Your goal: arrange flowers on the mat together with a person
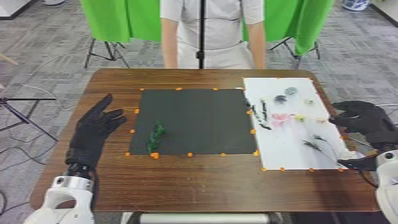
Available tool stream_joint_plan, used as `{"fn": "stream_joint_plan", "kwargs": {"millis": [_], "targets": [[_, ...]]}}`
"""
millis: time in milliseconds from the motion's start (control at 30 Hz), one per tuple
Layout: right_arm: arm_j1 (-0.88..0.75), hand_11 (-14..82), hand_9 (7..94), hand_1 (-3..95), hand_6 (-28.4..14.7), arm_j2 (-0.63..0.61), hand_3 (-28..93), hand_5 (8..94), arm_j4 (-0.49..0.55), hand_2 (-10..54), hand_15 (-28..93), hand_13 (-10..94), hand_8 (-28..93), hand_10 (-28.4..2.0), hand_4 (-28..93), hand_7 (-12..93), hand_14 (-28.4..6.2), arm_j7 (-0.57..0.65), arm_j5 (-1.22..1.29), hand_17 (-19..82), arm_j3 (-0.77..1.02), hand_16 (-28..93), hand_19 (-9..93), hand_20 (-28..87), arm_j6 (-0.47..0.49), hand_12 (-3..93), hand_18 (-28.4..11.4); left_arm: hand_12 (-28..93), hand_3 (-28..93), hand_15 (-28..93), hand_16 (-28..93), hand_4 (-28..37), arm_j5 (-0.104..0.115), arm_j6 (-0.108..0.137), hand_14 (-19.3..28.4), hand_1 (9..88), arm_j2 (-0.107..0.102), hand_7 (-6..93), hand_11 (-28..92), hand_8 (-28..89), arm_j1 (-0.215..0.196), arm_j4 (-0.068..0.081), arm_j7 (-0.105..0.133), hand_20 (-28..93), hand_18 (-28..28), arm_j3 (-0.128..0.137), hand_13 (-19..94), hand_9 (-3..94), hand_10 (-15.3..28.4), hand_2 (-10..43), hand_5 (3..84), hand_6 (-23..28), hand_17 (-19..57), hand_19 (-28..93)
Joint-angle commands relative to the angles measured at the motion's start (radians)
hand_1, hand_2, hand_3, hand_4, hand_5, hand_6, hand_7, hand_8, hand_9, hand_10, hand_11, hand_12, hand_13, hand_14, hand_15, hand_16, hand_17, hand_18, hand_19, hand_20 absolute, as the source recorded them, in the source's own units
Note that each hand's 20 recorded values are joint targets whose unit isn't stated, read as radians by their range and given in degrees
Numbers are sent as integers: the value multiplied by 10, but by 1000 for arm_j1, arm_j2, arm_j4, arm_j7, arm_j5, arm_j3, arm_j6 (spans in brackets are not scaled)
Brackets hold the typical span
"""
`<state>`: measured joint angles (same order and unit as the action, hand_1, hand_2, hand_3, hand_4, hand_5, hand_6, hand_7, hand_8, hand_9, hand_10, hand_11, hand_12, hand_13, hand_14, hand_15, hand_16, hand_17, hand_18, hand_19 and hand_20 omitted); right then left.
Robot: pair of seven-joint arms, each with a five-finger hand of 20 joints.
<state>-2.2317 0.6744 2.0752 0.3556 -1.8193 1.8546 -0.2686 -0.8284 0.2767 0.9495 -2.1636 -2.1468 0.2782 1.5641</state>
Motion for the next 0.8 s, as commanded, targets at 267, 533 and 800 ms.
{"fn": "stream_joint_plan", "kwargs": {"millis": [267, 533, 800], "targets": [[-35, 233, 519, 276, -4, -10, 783, 489, -86, -67, 626, 536, -139, -132, -265, 201, -148, 178, -299, 242, -119, 101, 723, 225, -19, 148, -233, 105, 792, 534, -94, -283, 11, 14, 244, 237, 0, 91, 272, -79, 1, 2, 2, 119, 230, -10, 221, 334, 185, 36, 315, 46, -76, 458], [-24, 257, 583, 287, -5, -30, 769, 552, -106, -70, 616, 569, -145, -131, -260, 210, -138, 226, -390, 259, -170, 103, 740, 205, 2, 145, -231, 104, 791, 534, -94, -282, 10, 12, 244, 237, -1, 91, 271, -79, 11, 3, -4, 119, 230, -13, 221, 334, 185, 37, 315, 46, -76, 458], [33, 262, 619, 303, -4, -54, 755, 608, -152, -75, 611, 597, -145, -131, -254, 215, -132, 258, -425, 276, -245, 114, 756, 189, 38, 146, -230, 104, 791, 533, -94, -282, 13, 17, 243, 238, -4, 90, 271, -78, 11, 2, -2, 118, 230, -15, 221, 334, 185, 37, 314, 45, -77, 457]]}}
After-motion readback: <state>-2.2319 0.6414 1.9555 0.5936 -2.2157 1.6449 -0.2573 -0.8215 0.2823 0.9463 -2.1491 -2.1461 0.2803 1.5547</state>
